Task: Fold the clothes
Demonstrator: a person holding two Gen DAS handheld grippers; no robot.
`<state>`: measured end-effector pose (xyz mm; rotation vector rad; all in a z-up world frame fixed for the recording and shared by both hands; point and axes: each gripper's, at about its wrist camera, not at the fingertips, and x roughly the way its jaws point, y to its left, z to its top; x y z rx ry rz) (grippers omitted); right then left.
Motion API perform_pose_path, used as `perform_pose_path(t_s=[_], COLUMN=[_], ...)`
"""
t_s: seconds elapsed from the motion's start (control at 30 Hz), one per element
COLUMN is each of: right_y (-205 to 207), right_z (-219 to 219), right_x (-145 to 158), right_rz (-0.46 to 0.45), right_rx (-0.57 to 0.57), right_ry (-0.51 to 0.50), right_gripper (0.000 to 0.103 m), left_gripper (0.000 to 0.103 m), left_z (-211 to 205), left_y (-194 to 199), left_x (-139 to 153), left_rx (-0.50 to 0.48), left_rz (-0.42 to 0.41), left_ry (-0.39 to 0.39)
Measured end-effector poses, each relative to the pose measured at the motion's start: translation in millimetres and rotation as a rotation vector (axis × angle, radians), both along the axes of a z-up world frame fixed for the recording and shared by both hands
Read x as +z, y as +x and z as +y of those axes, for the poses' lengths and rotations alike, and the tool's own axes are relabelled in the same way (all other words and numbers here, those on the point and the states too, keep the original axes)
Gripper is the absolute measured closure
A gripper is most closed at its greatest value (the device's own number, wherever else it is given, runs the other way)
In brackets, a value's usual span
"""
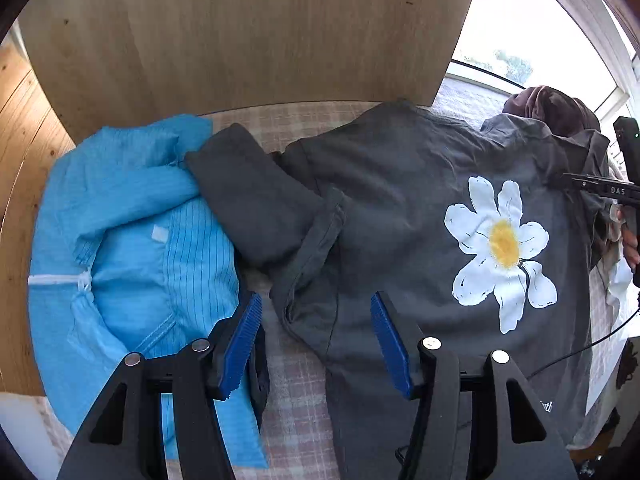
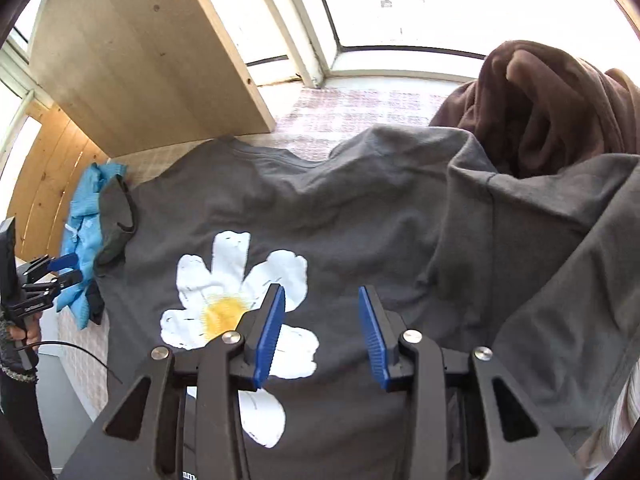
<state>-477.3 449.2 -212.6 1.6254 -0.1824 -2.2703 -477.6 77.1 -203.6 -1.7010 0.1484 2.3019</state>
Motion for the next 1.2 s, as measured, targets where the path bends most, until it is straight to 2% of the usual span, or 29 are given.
perform_pose_path(t_s=[0.1, 0.17, 0.2, 0.23, 0.27, 0.3, 0.37, 0.43, 0.53, 0.6, 0.7, 0.8, 0.87, 0.9, 0.93, 1.03, 1.07, 1.17, 1.2], right_y=[16.0, 22.8, 24.9, 27.0, 27.5, 27.6, 21.4, 10.0, -17.9, -38.4, -62.1, -77.3, -87.2, -92.3, -96.2, -103.5, -101.8, -87.8, -82.9], right_z=[-24.5, -41.6, -50.9, -60.2, -69.7, -79.2, -101.7, -126.1, -171.4, -203.5, -248.0, -283.4, -292.4, -296.4, -296.4, -292.9, -292.5, -301.5, -306.1], right_x=[13.9, 16.3, 16.4, 16.5, 16.2, 15.7, 12.4, 8.1, -2.5, -15.7, -39.0, -61.1, -72.9, -78.7, -79.7, -75.9, -69.8, -41.4, -32.2], right_rz=[0.007, 0.004, 0.003, 0.002, 0.004, 0.007, 0.016, 0.021, 0.036, 0.033, 0.007, 0.000, -0.007, -0.011, -0.014, -0.039, -0.033, -0.028, -0.035], right_rx=[0.038, 0.069, 0.088, 0.106, 0.123, 0.140, 0.170, 0.201, 0.259, 0.284, 0.331, 0.366, 0.344, 0.331, 0.320, 0.287, 0.280, 0.330, 0.351], right_ry=[-0.013, -0.011, -0.011, -0.011, -0.007, -0.003, 0.013, 0.014, 0.018, 0.038, 0.012, 0.050, 0.099, 0.123, 0.131, 0.157, 0.166, 0.038, -0.012], right_gripper=[0.061, 0.061, 0.061, 0.061, 0.061, 0.061, 0.061, 0.061, 0.061, 0.061, 0.061, 0.075, 0.082, 0.089, 0.094, 0.092, 0.091, 0.085, 0.078], left_gripper=[0.048, 0.049, 0.052, 0.072, 0.102, 0.099, 0.101, 0.101, 0.101, 0.101, 0.101, 0.101, 0.100, 0.100, 0.100, 0.098, 0.095, 0.084, 0.083], left_z=[26.0, 39.0, 42.1, 42.1, 37.6, 27.6, 7.0, -21.5, -68.0, -89.7, -112.0, -131.4, -146.1, -153.6, -160.0, -170.5, -173.5, -177.1, -178.1], left_y=[-26.9, -39.2, -43.3, -46.6, -49.3, -49.8, -50.5, -46.4, -36.7, -25.5, -9.9, -5.6, -1.8, 0.3, 2.4, 10.7, 14.4, 23.6, 25.9], left_x=[-14.3, -31.4, -38.2, -42.7, -43.4, -38.7, -28.7, -12.7, 3.4, 8.4, 11.6, 6.9, 0.7, -4.1, -9.4, -22.3, -25.6, -29.2, -27.3], left_rx=[-0.105, -0.170, -0.195, -0.211, -0.206, -0.179, -0.123, -0.051, 0.061, 0.098, 0.130, 0.176, 0.235, 0.271, 0.305, 0.363, 0.366, 0.364, 0.360], left_rz=[0.011, 0.023, 0.024, 0.017, 0.014, 0.031, 0.071, 0.146, 0.189, 0.204, 0.237, 0.244, 0.249, 0.244, 0.236, 0.211, 0.197, 0.170, 0.167], left_ry=[-0.067, -0.161, -0.175, -0.165, -0.134, -0.086, 0.003, 0.070, 0.231, 0.275, 0.334, 0.423, 0.501, 0.537, 0.555, 0.531, 0.525, 0.458, 0.442])
